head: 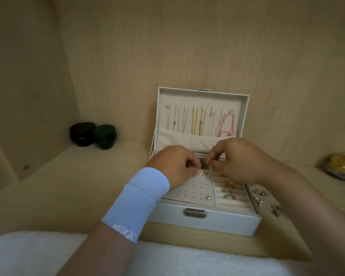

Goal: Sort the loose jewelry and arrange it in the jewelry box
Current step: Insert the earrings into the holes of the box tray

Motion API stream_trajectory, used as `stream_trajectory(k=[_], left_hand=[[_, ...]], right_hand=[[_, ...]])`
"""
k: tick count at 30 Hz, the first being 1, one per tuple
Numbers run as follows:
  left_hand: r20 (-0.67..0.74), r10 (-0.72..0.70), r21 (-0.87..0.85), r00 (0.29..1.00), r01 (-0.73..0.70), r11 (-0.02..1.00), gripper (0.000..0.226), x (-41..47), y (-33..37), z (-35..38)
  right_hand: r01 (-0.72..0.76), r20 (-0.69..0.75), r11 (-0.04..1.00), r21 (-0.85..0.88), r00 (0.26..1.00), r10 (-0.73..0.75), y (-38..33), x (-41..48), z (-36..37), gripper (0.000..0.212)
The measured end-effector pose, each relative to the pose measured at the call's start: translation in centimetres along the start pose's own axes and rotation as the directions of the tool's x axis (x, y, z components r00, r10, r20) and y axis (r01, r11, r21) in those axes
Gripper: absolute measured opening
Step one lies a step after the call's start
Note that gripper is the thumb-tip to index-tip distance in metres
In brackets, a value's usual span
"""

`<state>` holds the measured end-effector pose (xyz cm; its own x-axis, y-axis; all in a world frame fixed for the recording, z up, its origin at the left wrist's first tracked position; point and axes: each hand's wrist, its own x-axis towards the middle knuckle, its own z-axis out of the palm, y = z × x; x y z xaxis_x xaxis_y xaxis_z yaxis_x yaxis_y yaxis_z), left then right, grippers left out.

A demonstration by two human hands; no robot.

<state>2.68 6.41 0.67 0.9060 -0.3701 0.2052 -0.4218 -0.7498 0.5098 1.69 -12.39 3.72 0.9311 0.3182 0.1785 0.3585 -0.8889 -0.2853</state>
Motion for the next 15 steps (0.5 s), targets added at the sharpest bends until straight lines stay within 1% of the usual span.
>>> stream_trajectory(k=[2, 5, 7, 10, 11, 13, 15], left_hand=[[0.012, 0.007, 0.016, 1.000, -0.008, 1.000, 0.010, 0.25, 0.18, 0.09], [0.026, 0.003, 0.015, 1.000, -0.004, 1.000, 0.011, 0.38, 0.26, 0.03], [0.031, 0.000, 0.022, 1.000, -0.001, 1.000, 0.012, 0.39, 0.27, -0.01], [0.029, 0.003, 0.034, 1.000, -0.004, 0.999, 0.013, 0.37, 0.34, 0.03], [0.027, 0.004, 0.030, 1.000, -0.005, 1.000, 0.012, 0.36, 0.41, 0.05], [0.028, 0.006, 0.014, 1.000, -0.006, 1.000, 0.010, 0.31, 0.49, 0.11], [0.029, 0.012, 0.005, 0.999, -0.012, 1.000, 0.009, 0.29, 0.57, 0.18]], right_hand=[[-0.004, 0.058, 0.998, -0.055, 0.998, 0.007, -0.01, -0.10, 0.25, 0.014], [0.004, 0.096, 0.997, -0.076, 0.995, 0.004, -0.17, -0.09, 0.59, 0.012], [-0.009, 0.147, 1.000, -0.028, 0.989, 0.013, -0.12, -0.04, 0.46, 0.011], [-0.057, 0.206, 0.988, 0.142, 0.978, 0.027, -0.03, -0.13, 0.02, 0.013], [-0.067, 0.198, 0.985, 0.160, 0.980, 0.035, 0.11, -0.12, -0.04, 0.013], [-0.066, 0.166, 0.991, 0.115, 0.985, 0.046, 0.37, 0.06, 0.07, 0.013], [-0.044, 0.181, 0.994, 0.102, 0.983, 0.025, 0.26, 0.01, 0.31, 0.014]])
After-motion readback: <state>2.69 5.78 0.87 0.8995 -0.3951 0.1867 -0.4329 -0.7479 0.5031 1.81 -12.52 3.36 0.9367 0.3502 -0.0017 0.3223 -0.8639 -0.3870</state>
